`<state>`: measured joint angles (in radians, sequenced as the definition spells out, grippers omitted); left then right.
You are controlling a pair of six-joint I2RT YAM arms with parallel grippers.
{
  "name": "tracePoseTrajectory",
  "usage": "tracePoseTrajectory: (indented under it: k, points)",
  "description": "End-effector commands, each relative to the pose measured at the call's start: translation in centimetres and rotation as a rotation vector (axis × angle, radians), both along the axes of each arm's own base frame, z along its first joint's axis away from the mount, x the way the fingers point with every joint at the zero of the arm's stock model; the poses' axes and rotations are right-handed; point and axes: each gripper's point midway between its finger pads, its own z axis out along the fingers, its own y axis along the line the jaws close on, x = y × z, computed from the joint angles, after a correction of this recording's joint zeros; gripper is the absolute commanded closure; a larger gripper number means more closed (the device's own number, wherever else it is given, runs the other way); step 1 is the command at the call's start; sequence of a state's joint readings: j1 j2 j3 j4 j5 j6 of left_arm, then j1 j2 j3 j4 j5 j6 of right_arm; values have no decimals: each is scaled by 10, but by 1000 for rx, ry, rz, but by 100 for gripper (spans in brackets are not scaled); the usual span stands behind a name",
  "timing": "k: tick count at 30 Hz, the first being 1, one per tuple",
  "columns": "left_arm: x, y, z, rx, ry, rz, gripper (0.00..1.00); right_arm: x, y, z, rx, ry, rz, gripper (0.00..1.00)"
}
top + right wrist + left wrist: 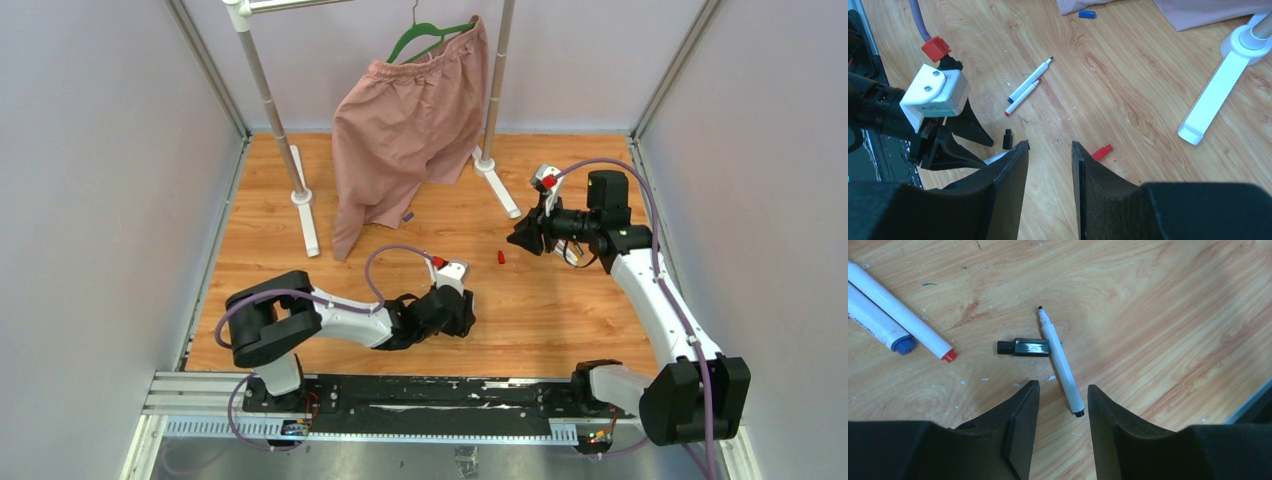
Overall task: Insert the pens into the pen caps
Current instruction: Move the pen to the center of the board.
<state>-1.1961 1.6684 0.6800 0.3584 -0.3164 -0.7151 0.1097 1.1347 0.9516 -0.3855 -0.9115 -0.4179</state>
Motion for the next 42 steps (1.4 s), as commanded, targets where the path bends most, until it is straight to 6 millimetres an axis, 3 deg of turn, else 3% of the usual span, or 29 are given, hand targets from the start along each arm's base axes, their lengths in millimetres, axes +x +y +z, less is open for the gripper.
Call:
tracePoseTrajectory:
  k: [1, 9, 13, 21, 30, 38, 42]
  points:
    - [4, 1, -4, 86, -13, 49, 60, 0, -4, 3, 6, -10, -15, 58]
    - [5, 6, -22, 255, -22, 59, 62, 0, -4, 3, 8, -9, -14, 58]
    - [2, 11, -32, 347, -15, 49, 69, -1, -3, 4, 8, -14, -13, 58]
    - [-10, 7, -32, 435, -17, -101, 81, -1, -3, 5, 9, -16, -12, 58]
    - [-32, 39, -27, 480, -11, -235, 91, -1, -4, 5, 7, -19, -15, 58]
    - [-35, 83, -17, 523, -26, -186, 92, -1, -4, 1, -1, -20, -4, 58]
    - [-29, 89, -16, 477, -6, -159, 91, -8, 1, -7, -4, -39, 73, 59]
